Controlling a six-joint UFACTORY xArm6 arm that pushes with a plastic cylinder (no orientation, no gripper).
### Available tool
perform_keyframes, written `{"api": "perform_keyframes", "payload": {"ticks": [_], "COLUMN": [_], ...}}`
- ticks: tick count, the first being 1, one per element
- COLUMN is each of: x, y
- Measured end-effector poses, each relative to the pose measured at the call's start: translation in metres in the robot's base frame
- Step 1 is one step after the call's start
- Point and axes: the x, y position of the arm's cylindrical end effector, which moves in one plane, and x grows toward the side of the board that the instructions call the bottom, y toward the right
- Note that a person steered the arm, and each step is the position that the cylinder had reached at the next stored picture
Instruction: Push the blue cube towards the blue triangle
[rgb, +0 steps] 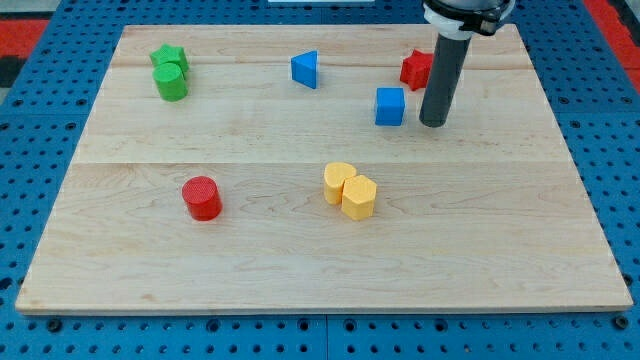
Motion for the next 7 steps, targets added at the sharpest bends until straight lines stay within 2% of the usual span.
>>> {"api": "perform_keyframes", "payload": {"ticks": [3, 4, 5, 6, 7], "x": [-0.008, -0.014, -0.016, -0.028, -0.051], "y": [-0.072, -0.083, -0.056, -0.059, -0.088]}}
